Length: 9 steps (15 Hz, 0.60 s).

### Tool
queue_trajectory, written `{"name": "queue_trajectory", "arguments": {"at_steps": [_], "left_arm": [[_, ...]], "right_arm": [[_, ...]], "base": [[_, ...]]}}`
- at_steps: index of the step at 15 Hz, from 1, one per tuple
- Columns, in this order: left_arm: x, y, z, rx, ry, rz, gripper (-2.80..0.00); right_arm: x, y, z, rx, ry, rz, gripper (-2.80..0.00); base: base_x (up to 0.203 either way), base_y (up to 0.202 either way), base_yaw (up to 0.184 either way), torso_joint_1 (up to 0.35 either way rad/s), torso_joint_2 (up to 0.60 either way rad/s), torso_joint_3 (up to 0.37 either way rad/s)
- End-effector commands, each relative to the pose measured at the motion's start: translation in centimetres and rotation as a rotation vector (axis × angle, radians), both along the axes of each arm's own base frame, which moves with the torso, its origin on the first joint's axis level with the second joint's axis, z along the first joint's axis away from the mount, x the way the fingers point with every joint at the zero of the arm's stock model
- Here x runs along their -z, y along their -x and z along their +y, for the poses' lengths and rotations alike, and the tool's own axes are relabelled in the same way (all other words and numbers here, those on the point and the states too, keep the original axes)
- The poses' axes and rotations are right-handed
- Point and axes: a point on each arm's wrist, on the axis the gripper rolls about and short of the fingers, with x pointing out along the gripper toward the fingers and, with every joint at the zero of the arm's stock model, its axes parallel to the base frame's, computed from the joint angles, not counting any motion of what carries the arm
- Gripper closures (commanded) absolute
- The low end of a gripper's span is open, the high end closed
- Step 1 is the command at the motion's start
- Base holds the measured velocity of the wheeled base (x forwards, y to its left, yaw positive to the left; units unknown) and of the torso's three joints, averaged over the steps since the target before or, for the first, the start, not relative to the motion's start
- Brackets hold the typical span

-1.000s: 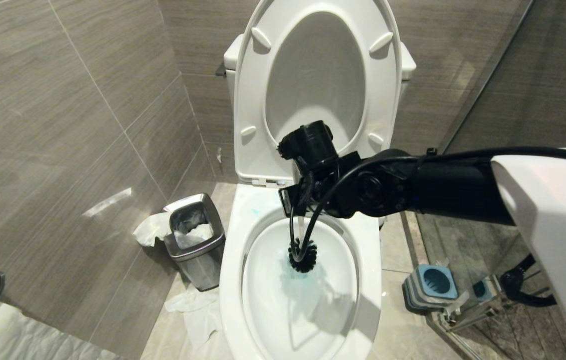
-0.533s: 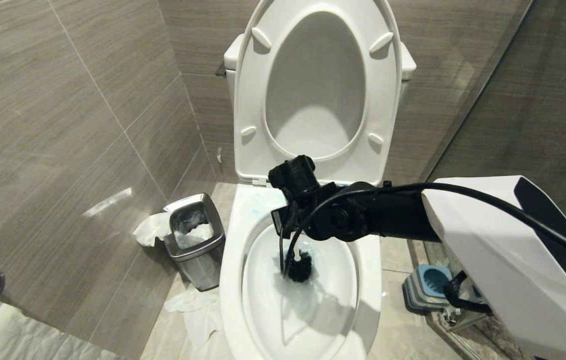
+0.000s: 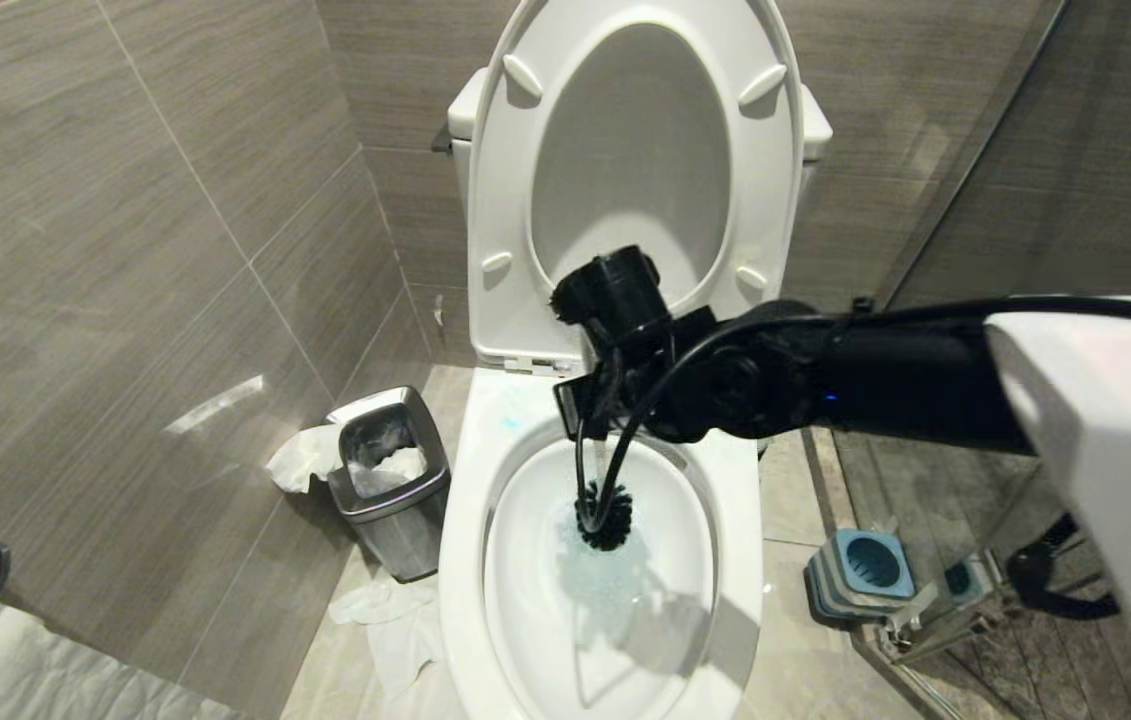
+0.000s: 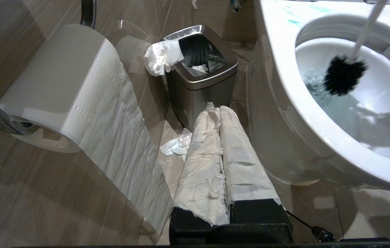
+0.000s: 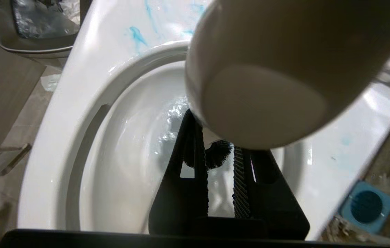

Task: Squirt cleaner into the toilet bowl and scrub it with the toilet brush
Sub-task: Scrub the toilet bowl

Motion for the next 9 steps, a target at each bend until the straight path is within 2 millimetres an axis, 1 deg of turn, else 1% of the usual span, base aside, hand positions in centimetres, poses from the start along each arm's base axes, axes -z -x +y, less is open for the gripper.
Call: {"name": "queue_trajectory", "arguments": {"at_steps": [1,2,3,5,9], "left_arm": [[0.0,0.0,0.0,0.000,0.000,0.003,0.00],[0.0,0.0,0.0,0.000,0.000,0.001,0.00],[0.0,0.0,0.0,0.000,0.000,0.001,0.00],[0.0,0.0,0.0,0.000,0.000,0.001,0.00],[0.0,0.0,0.0,0.000,0.000,0.001,0.00]], "right_arm": [[-5.8,3.2,-2.7,0.001,-0.039,-0.029,0.00],[-6.2,3.6,-3.1,0.005,-0.035,-0.021,0.00],[-6.2,3.5,-3.2,0.009,-0.033,-0.021,0.00],[-5.6,3.3,-2.9,0.019,-0.017,-0.015,0.00],[-2.5,1.8,-1.8,0.076,0.045,0.012,0.00]], "base": [[0.000,0.000,0.000,0.000,0.00,0.000],[0.000,0.000,0.000,0.000,0.00,0.000],[0.000,0.000,0.000,0.000,0.00,0.000],[0.000,0.000,0.000,0.000,0.00,0.000],[0.000,0.000,0.000,0.000,0.00,0.000]]}}
